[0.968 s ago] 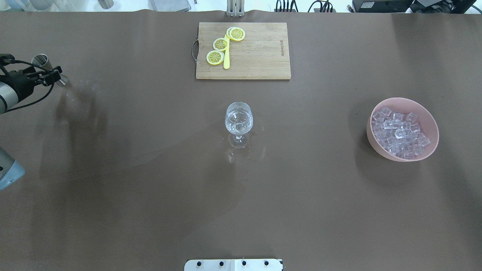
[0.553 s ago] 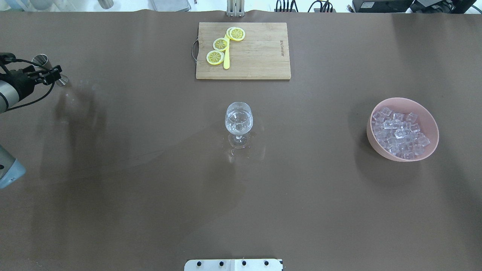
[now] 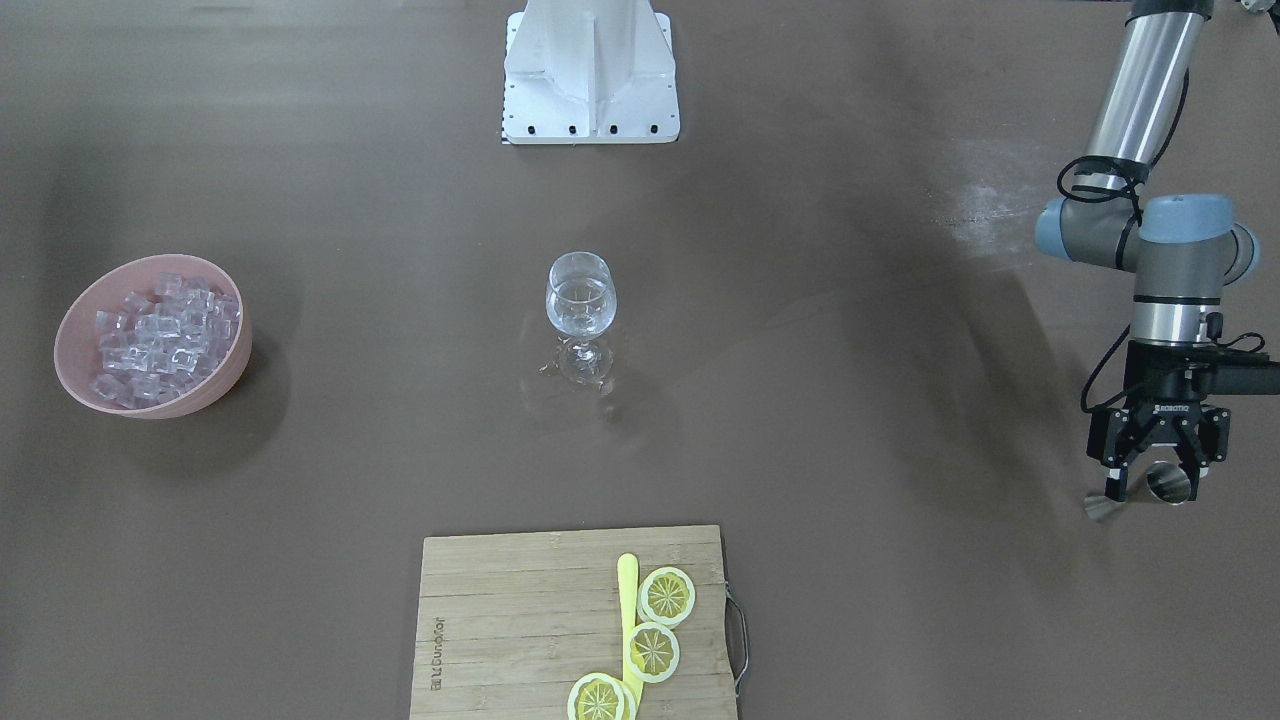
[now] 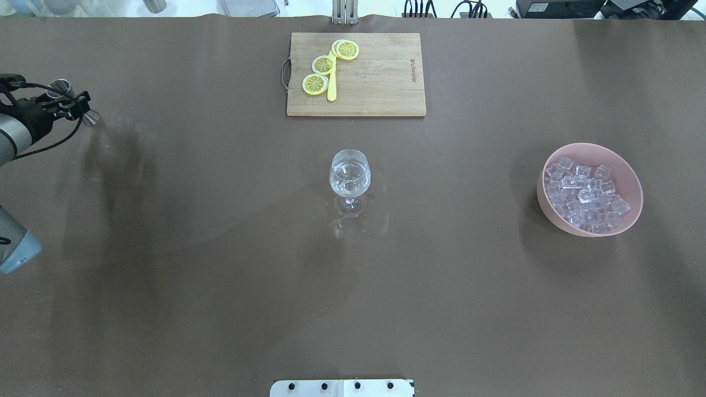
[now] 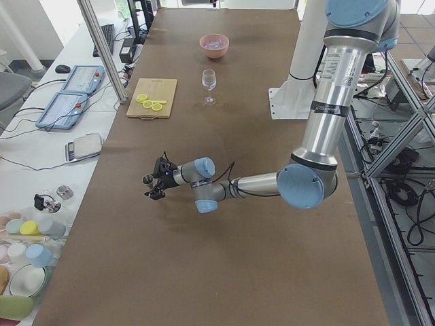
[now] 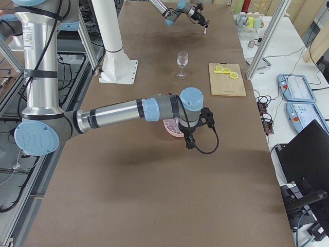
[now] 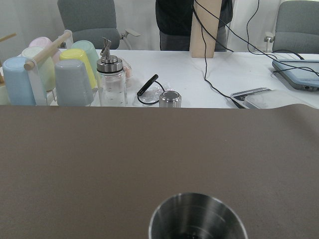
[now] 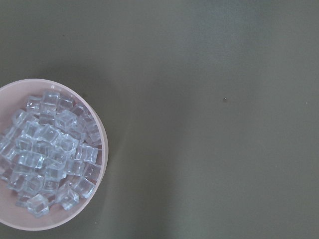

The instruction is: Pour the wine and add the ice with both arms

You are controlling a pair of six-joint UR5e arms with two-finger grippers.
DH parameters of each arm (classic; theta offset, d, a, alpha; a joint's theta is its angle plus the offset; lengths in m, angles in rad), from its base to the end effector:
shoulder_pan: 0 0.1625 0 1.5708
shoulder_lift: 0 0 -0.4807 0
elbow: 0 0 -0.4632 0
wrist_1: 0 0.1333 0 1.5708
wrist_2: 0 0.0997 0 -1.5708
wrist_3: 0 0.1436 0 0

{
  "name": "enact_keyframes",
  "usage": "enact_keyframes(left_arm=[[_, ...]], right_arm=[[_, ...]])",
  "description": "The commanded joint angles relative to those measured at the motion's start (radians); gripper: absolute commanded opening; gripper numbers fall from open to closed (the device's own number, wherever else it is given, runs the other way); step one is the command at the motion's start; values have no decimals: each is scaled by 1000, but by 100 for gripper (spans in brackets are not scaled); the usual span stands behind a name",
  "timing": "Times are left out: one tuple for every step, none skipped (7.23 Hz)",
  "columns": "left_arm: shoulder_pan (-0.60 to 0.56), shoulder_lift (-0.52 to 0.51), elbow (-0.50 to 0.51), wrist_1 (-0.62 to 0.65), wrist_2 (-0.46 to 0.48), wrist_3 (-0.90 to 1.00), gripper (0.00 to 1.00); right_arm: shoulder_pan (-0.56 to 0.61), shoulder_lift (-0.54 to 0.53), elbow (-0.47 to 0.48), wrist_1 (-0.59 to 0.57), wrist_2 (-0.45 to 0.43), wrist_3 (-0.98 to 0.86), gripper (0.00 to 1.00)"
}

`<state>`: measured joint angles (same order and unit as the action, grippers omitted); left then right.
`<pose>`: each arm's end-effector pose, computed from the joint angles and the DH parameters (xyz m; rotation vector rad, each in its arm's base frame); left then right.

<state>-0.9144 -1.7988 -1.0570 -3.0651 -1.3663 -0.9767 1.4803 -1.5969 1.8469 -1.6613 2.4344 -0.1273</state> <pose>0.3106 -0.6694 0.7179 0.9618 0.7605 -0.4030 -0.0256 -0.5494 0.6047 0.1658 -0.8615 -0.2726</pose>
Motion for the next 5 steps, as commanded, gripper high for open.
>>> enact_keyframes(left_arm=[[0,-13,2,17,1,0,80],[0,-13,0,16,0,0,67],[0,-8,2,16,0,1,60],[0,1,0,12,-4,3,49],[-1,4,0,6,-5,3,35]], right_arm=[[0,0,-1,0,0,0,100],[0,0,-3,0,0,0,100],[0,2,-2,-2,0,0,100],[0,5,-1,0,0,2,100],[0,8,-1,0,0,2,100]])
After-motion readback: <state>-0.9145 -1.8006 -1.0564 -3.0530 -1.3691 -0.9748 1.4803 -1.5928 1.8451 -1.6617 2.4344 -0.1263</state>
